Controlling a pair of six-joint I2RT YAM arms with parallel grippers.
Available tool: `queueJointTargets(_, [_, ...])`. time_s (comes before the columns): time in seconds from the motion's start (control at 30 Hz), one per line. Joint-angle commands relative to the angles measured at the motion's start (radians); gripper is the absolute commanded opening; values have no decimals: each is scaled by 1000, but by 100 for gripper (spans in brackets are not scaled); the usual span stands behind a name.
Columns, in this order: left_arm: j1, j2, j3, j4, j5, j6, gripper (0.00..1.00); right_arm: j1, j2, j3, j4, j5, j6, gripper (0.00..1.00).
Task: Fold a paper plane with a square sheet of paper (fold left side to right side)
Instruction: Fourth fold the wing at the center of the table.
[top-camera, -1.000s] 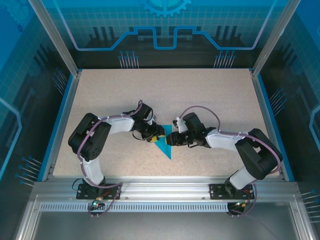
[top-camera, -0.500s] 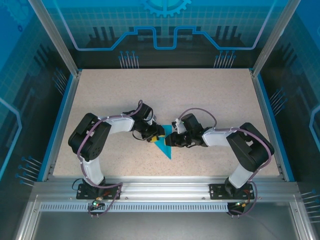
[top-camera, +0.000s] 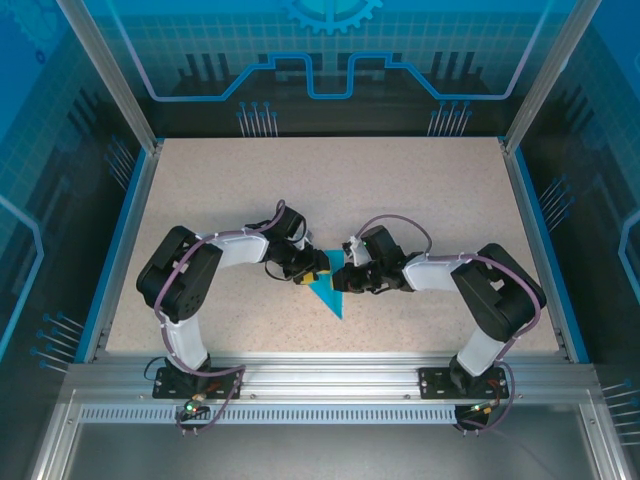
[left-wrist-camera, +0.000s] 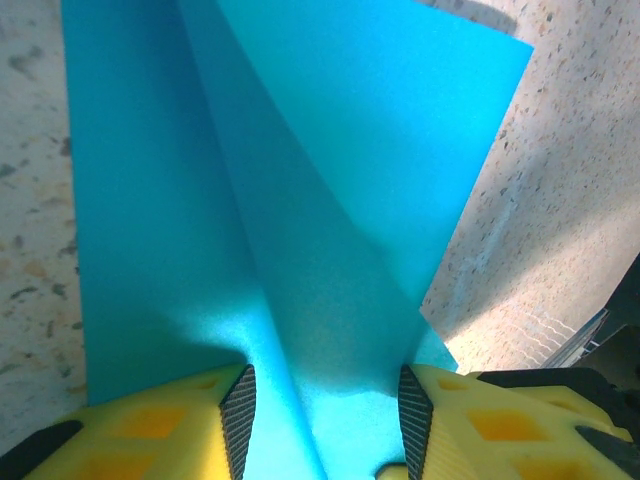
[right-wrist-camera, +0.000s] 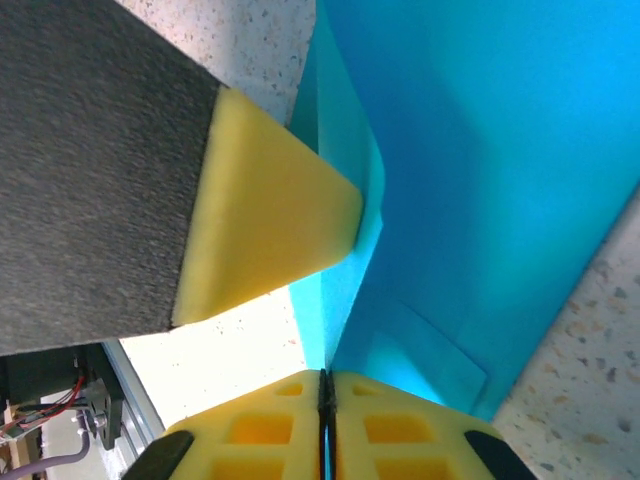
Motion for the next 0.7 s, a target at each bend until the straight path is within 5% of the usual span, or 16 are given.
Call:
queueJointTargets(0.0, [-4,25,10,-49,-35,8,47,-13,3,21,-65,28,-30,8])
queueJointTargets(0.67, [-5,24,11,-52,-36,12,48,-21,4,46,-153,113,-81,8])
